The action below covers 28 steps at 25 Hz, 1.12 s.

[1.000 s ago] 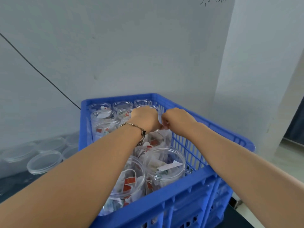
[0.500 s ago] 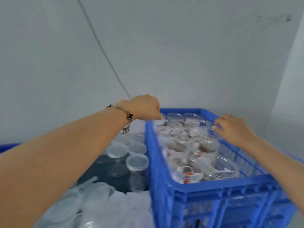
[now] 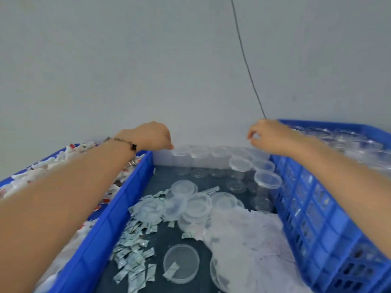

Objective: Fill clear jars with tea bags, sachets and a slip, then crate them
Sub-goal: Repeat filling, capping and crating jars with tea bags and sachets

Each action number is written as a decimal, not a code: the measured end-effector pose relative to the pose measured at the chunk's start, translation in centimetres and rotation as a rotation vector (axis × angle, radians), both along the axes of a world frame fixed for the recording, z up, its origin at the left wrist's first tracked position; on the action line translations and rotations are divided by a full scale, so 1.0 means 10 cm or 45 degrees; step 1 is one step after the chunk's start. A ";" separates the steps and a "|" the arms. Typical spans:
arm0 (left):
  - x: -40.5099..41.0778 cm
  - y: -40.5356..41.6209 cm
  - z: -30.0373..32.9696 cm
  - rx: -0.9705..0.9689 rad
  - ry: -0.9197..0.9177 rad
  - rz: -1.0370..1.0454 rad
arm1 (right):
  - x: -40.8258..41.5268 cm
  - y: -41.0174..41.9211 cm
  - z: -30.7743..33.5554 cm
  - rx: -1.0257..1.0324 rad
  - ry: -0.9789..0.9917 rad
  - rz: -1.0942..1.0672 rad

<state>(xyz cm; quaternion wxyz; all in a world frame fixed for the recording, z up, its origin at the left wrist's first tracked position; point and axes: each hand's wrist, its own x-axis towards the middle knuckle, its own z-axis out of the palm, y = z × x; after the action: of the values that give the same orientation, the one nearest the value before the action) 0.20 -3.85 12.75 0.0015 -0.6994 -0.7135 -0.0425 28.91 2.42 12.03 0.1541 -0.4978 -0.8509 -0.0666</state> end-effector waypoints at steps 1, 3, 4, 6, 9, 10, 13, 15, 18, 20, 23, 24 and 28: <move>-0.07 -0.02 -0.15 -0.029 -0.016 -0.011 | -0.19 0.03 -0.18 -0.096 -0.063 -0.013; -0.22 0.01 -0.45 -0.090 -0.046 -0.014 | -0.48 0.11 -0.54 -0.256 -0.138 0.015; -0.30 0.05 -0.57 -0.119 -0.053 -0.012 | -0.60 0.17 -0.70 -0.323 -0.142 0.048; -0.46 0.21 -0.76 -0.178 -0.041 0.003 | -0.82 0.35 -0.93 -0.419 -0.114 0.096; -0.65 0.50 -0.97 -0.210 -0.056 0.036 | -1.07 0.60 -1.19 -0.523 -0.054 0.083; -0.68 0.62 -1.06 -0.213 -0.097 0.053 | -1.16 0.69 -1.28 -0.563 -0.020 0.055; -0.70 0.95 -1.37 -0.232 -0.403 0.127 | -1.40 0.96 -1.51 -0.702 0.232 -0.052; -0.67 1.20 -1.59 -0.213 -0.666 0.172 | -1.56 1.16 -1.65 -0.818 0.475 -0.140; -0.59 1.56 -1.89 -0.175 -0.948 0.251 | -1.76 1.42 -1.84 -0.924 0.708 -0.292; -0.52 1.76 -2.05 -0.135 -1.067 0.302 | -1.82 1.56 -1.98 -0.900 0.774 -0.389; -0.36 2.01 -2.17 -0.129 -1.207 0.297 | -1.87 1.72 -2.12 -0.890 0.853 -0.475; -0.29 2.07 -2.19 -0.138 -1.244 0.282 | -1.88 1.76 -2.16 -0.885 0.897 -0.487; -0.03 2.25 -2.12 -0.087 -1.444 0.255 | -1.86 1.79 -2.24 -0.811 1.119 -0.445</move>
<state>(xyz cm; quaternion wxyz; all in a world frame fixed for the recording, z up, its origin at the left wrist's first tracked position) -0.07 18.68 -8.49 -0.3997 -0.4960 -0.6664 -0.3875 10.30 20.27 -10.37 0.3225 -0.6341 -0.5899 0.3819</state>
